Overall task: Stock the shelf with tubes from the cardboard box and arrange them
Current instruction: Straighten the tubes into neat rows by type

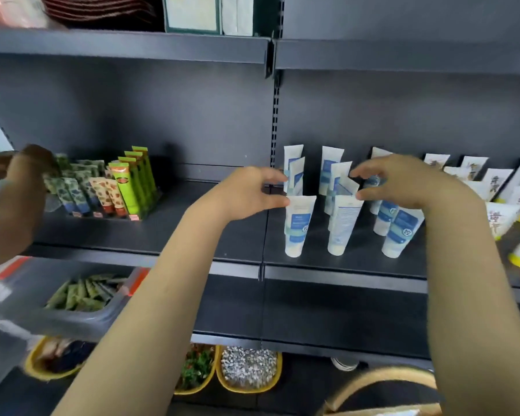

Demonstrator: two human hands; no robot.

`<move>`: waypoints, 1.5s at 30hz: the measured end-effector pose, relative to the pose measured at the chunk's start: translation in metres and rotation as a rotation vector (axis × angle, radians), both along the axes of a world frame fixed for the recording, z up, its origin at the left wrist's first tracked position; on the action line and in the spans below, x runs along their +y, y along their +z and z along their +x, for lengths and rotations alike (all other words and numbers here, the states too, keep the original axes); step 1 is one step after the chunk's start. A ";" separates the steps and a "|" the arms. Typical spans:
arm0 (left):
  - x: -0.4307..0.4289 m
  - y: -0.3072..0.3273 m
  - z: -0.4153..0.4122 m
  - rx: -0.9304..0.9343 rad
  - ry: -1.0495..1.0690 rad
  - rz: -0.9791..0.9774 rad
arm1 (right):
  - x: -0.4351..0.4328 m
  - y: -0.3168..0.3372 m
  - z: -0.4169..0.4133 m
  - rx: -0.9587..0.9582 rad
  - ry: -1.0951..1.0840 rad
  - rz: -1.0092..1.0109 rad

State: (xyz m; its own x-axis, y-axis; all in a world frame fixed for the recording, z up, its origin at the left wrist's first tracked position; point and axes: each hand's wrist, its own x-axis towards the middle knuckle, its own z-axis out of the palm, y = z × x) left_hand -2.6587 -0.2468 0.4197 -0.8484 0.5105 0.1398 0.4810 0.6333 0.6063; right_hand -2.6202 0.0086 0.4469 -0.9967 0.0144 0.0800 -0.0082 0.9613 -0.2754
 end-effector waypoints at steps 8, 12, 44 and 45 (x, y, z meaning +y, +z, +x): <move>0.036 -0.027 -0.042 0.044 0.030 -0.065 | 0.014 -0.058 -0.026 0.147 -0.109 -0.175; 0.046 -0.042 -0.048 0.082 0.031 -0.043 | 0.014 -0.077 -0.039 0.180 -0.067 -0.168; 0.065 -0.051 -0.077 0.001 -0.080 -0.020 | 0.037 -0.063 -0.037 0.098 -0.099 -0.320; 0.064 -0.051 -0.078 -0.010 -0.087 -0.027 | 0.037 -0.062 -0.037 0.081 -0.091 -0.324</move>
State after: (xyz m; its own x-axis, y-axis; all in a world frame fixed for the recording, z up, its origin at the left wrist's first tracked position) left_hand -2.7362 -0.1825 0.3691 -0.8022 0.5855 0.1169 0.5288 0.6058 0.5944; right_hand -2.6577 0.0461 0.3845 -0.9808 0.1401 0.1355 0.0389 0.8219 -0.5683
